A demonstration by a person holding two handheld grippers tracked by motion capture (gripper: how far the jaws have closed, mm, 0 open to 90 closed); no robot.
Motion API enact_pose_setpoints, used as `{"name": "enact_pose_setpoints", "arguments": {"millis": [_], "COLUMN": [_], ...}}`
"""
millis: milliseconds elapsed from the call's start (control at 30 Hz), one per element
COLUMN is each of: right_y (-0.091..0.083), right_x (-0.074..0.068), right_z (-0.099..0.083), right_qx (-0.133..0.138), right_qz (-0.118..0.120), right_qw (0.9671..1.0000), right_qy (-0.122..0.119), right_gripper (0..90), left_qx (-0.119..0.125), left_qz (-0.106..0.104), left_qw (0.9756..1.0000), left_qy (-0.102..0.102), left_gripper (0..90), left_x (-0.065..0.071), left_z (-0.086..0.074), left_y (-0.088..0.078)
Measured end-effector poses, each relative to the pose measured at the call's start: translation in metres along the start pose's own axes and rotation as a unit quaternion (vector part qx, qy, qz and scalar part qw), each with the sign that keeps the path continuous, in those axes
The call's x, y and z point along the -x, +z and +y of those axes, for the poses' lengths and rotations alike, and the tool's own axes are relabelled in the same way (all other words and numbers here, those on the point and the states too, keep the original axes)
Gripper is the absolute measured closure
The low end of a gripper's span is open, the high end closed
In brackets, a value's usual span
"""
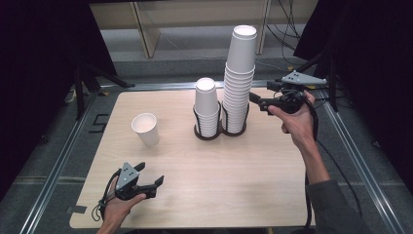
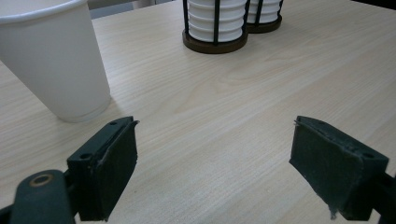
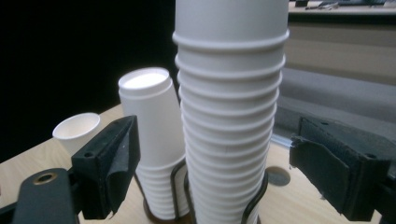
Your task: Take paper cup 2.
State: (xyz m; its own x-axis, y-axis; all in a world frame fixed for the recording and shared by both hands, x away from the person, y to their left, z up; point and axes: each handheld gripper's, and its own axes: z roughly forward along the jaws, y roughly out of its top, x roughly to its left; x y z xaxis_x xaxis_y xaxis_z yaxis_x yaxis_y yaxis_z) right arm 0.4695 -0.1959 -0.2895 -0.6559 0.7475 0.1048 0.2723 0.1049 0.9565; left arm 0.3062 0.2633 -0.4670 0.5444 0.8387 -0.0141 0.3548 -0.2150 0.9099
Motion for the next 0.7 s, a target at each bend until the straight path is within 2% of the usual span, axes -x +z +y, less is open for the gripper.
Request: {"name": "enact_pose_setpoints", "arguments": {"millis": [67,133,167,200,300,367,600,700], "right_y": [0.002,0.005,0.006,0.007,0.011,0.013,0.024,0.031], "right_x": [0.0,0.001,0.002,0.001,0.001,0.003,0.003,0.004], "right_z": [0.003,0.014,0.018,0.021,0.03,0.037,0.059,0.065], "right_qx": [0.002,0.01,0.019,0.015,0.017,0.027,0.017,0.021], "right_qz": [0.005,0.003,0.001,0.002,0.002,-0.002,-0.005,-0.011], "right_qw": [1.0,0.9999,0.9998,0.9999,0.9999,0.9996,0.9998,0.9997], "right_qy": [0.004,0.0,-0.011,-0.003,0.002,-0.011,-0.008,-0.009], "right_gripper": [15.6,15.6,15.7,15.6,15.5,15.5,15.4,15.3], "left_qx": [-0.001,-0.005,-0.005,-0.006,-0.001,-0.005,-0.005,-0.005], "left_qz": [0.0,0.002,0.003,0.003,-0.001,-0.001,-0.003,-0.005], "left_qw": [1.0,1.0,1.0,1.0,1.0,1.0,1.0,1.0], "left_qy": [0.0,0.0,0.0,0.001,-0.003,0.001,0.001,0.002], "left_gripper": [14.1,14.1,14.1,14.1,14.1,14.1,14.1,14.1], "left_x": [0.0,0.0,0.0,0.0,-0.001,-0.001,0.0,-0.001], "left_z": [0.0,0.0,0.0,0.0,0.0,0.0,0.0,0.0], "left_y": [0.0,0.0,-0.001,-0.001,0.001,0.0,0.0,0.0]}}
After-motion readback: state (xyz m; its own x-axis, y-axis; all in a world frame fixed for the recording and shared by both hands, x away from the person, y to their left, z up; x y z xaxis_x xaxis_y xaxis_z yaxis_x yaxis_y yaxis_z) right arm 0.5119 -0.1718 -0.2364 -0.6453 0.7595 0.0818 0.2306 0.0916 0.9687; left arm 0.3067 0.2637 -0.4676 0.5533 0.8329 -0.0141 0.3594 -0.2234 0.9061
